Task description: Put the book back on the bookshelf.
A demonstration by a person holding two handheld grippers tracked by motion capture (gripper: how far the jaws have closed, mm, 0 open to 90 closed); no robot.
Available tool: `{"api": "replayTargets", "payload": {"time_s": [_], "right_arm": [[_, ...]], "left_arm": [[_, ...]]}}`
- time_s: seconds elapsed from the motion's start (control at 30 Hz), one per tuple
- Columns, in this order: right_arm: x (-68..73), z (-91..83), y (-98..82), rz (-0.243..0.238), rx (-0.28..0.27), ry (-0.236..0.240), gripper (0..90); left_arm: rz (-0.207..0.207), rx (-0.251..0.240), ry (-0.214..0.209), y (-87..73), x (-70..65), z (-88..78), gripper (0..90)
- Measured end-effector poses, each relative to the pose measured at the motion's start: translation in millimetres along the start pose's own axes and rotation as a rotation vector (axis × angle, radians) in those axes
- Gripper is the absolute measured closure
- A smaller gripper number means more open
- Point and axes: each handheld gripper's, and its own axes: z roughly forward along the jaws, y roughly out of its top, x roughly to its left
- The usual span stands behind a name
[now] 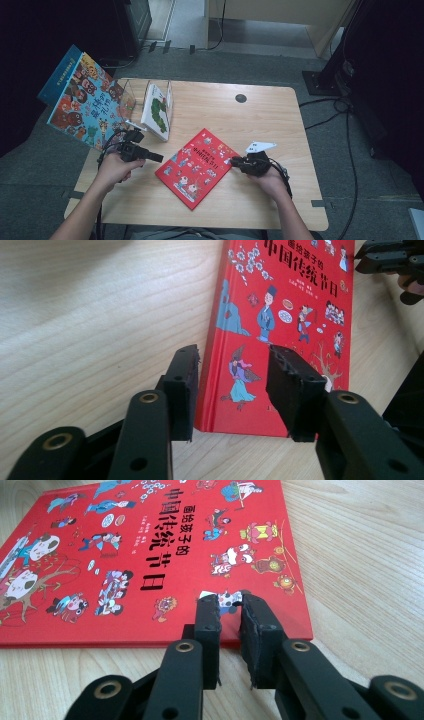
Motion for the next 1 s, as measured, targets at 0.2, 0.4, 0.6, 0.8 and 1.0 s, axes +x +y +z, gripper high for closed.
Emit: {"api": "replayTargets", "payload": {"time_s": [0.2, 0.4, 0.6, 0.8, 1.0], "right_arm": [[0.9, -1.4, -2.9, 0.000, 0.013, -0.003, 80.2], [2.3, -1.2, -6.2, 0.003, 0.027, -0.008, 80.2], [4.5, -0.7, -8.4, 0.004, 0.043, -0.010, 85.1], [8.1, 0.4, -9.1, -0.004, 0.056, -0.004, 88.3], [7.5, 1.0, -9.1, -0.004, 0.052, -0.007, 89.1]], "left_arm": [[0.007, 0.025, 0.043, -5.2, 0.6, 8.7, 63.1], [0.012, 0.008, 0.042, -9.3, 4.2, 10.9, 75.2], [0.031, 0.002, 0.053, -12.8, 7.4, 16.9, 84.1], [0.041, -0.006, 0.039, -18.0, 10.5, 20.8, 89.7], [0.050, -0.024, 0.043, -21.2, 10.2, 21.9, 90.0]]}}
